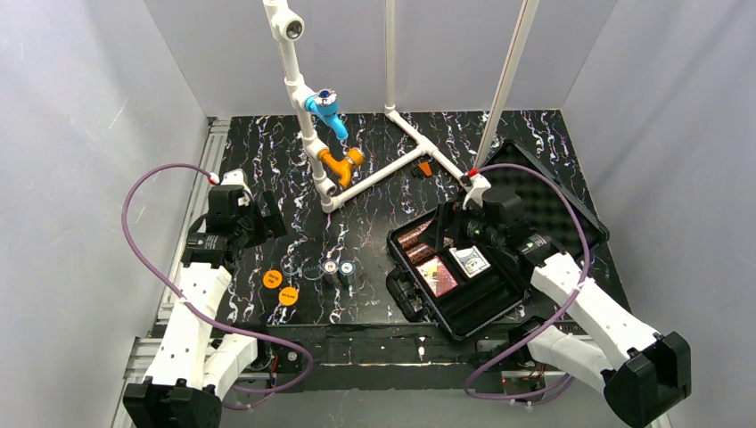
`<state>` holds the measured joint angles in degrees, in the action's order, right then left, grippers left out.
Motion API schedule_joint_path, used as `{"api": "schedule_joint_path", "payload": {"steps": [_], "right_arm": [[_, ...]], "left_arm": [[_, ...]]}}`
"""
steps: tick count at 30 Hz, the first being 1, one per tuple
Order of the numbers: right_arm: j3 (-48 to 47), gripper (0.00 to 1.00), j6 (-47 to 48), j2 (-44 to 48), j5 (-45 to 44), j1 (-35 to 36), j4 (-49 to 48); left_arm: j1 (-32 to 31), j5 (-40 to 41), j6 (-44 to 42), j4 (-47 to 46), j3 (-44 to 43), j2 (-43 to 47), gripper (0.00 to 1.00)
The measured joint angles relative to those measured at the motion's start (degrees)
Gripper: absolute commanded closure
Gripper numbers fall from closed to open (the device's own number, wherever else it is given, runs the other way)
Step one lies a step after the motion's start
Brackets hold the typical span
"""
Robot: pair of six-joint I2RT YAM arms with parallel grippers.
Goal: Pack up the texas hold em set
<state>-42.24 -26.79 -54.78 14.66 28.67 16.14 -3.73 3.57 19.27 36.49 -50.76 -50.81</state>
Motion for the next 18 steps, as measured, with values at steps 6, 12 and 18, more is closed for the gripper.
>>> {"api": "schedule_joint_path", "payload": {"steps": [6, 12, 18], "right_arm": [[-0.7, 0.00, 0.3, -1.4, -4.1, 4.7, 0.1], [-1.1, 0.00, 2.8, -2.2, -3.7, 7.5, 0.0], [-1.1, 0.00, 7.8, -2.7, -0.6, 10.6, 0.0]], "left_arm": [[-0.2, 0.0, 0.0, 0.0, 0.0, -0.1, 0.01], [-0.2, -0.3, 0.0, 0.0, 0.0, -0.3, 0.01], [-0.2, -0.7, -0.2, 0.0, 0.0, -0.3, 0.01]]}}
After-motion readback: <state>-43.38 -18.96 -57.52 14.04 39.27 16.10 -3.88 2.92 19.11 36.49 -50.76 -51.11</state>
